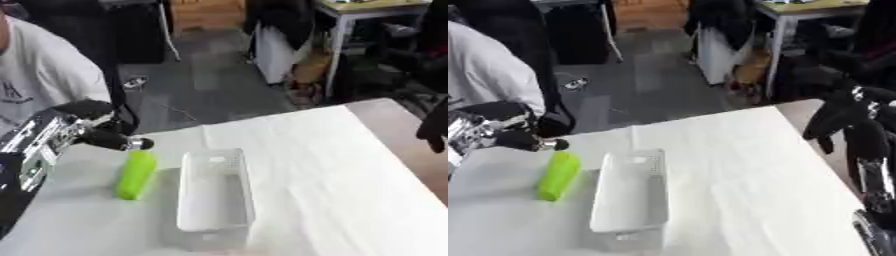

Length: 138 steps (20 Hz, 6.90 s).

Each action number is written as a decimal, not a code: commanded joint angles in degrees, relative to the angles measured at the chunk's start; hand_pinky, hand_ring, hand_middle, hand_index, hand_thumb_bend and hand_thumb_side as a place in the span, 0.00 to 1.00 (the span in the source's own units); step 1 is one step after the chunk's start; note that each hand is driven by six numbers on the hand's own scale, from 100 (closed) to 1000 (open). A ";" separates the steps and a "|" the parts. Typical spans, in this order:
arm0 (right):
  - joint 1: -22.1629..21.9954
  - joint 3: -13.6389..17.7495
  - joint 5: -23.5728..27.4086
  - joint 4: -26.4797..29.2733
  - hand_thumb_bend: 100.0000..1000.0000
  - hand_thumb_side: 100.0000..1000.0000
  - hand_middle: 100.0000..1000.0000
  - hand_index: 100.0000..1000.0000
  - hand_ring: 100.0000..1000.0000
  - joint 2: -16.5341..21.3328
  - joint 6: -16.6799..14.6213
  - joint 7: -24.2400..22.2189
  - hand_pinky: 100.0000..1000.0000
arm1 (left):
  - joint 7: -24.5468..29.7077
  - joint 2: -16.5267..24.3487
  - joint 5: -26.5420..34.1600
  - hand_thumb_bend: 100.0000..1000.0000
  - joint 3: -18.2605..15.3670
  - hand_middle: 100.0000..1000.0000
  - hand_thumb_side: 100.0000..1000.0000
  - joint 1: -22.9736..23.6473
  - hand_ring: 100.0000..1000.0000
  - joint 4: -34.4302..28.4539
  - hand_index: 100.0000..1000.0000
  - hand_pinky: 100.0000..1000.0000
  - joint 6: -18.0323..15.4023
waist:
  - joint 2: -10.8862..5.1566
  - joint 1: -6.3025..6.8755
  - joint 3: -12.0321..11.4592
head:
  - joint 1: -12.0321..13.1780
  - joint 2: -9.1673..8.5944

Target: Pick up objects on the table and place them in the box.

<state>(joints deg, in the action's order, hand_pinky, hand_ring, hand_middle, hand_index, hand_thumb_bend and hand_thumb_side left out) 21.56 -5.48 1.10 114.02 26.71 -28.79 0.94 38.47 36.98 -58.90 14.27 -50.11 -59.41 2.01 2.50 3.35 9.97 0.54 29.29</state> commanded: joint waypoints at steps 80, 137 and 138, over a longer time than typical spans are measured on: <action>4.46 0.12 3.14 0.57 0.00 0.67 0.37 0.47 0.31 -0.71 0.38 -4.15 0.00 | 0.17 -11.79 -30.42 0.52 -11.29 0.54 0.81 -6.87 0.50 28.42 0.50 0.25 4.87 | 0.59 0.22 3.88 | 2.44 -1.06; 3.20 -0.23 3.34 0.57 0.00 0.67 0.38 0.47 0.31 0.42 0.29 -5.17 0.00 | -30.79 -5.69 -8.02 0.08 7.13 0.00 0.83 -6.48 0.00 6.79 0.00 0.00 -26.91 | -0.10 0.47 2.95 | 3.16 -1.55; 3.19 -0.24 3.36 0.57 0.00 0.67 0.38 0.47 0.31 0.43 0.27 -5.20 0.00 | -30.80 -5.74 -7.66 0.08 7.28 0.00 0.83 -6.40 0.00 6.68 0.00 0.00 -27.11 | -0.09 0.46 2.94 | 3.13 -1.61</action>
<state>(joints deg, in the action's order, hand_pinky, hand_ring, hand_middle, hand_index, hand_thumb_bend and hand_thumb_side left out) 24.50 -5.88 4.36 114.02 25.78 -28.42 -4.08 7.67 29.51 -67.27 21.55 -55.55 -51.62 -24.68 3.37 4.10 12.89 3.53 28.45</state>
